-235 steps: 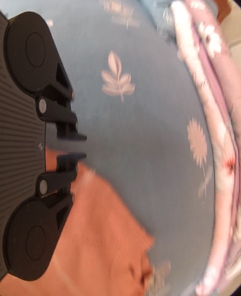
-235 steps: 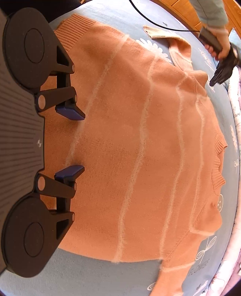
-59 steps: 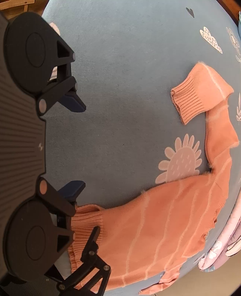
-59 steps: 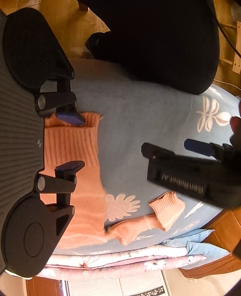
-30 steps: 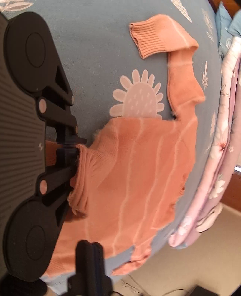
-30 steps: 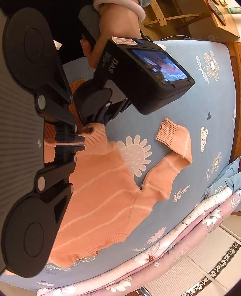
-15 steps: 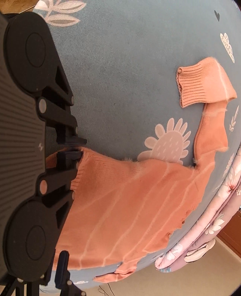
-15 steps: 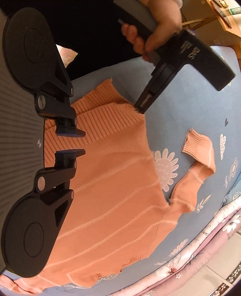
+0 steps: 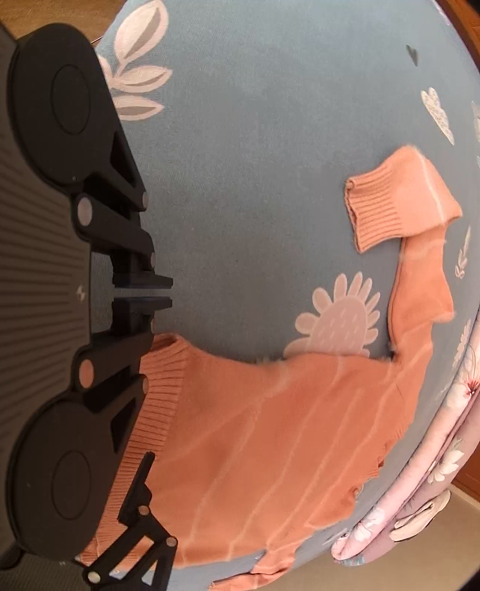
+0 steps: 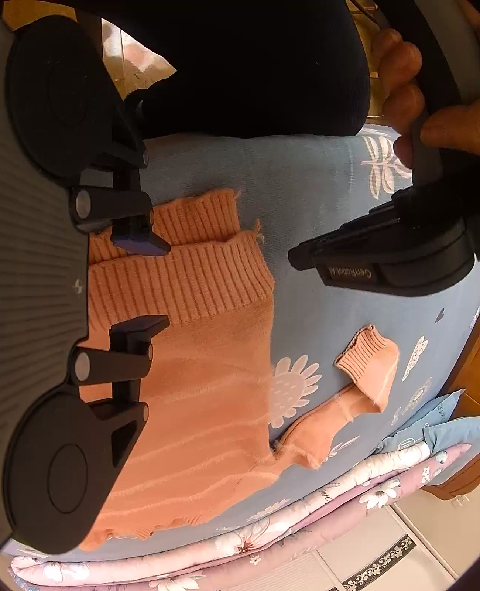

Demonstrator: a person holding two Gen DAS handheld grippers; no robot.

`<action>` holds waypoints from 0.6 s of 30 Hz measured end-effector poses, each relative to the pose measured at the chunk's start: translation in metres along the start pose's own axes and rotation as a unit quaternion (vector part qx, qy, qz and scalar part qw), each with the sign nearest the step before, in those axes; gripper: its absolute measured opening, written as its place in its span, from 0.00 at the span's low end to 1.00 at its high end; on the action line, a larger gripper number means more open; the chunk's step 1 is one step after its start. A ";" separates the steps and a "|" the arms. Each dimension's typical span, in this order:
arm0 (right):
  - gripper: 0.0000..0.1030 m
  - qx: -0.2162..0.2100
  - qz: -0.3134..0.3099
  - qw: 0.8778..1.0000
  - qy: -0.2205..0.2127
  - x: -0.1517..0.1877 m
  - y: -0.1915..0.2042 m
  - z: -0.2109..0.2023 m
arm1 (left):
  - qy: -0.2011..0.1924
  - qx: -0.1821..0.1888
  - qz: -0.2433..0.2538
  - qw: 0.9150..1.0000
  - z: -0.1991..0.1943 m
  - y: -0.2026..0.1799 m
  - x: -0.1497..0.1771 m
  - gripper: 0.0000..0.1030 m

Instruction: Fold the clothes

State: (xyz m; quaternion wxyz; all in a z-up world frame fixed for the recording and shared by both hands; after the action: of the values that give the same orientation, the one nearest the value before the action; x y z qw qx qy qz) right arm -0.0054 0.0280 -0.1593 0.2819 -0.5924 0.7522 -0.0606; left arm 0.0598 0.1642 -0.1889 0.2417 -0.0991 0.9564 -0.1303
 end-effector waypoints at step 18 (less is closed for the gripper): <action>0.28 -0.034 0.060 0.998 0.014 0.042 0.000 -0.036 | 0.044 0.032 0.105 0.993 -0.007 -0.046 -0.002 0.49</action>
State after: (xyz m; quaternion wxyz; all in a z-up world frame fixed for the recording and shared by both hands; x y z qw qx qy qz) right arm -0.0293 -0.0198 -0.1444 0.2542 -0.5547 0.7918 -0.0270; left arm 0.0642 0.1223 -0.1687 0.2145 0.0158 0.9666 -0.1392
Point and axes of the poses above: each gripper's, at about its wrist camera, not at the fingertips, and z roughly the way its jaws point, y to its left, x to its underside, the point moved 7 cm from there along z, roughly the way its jaws point
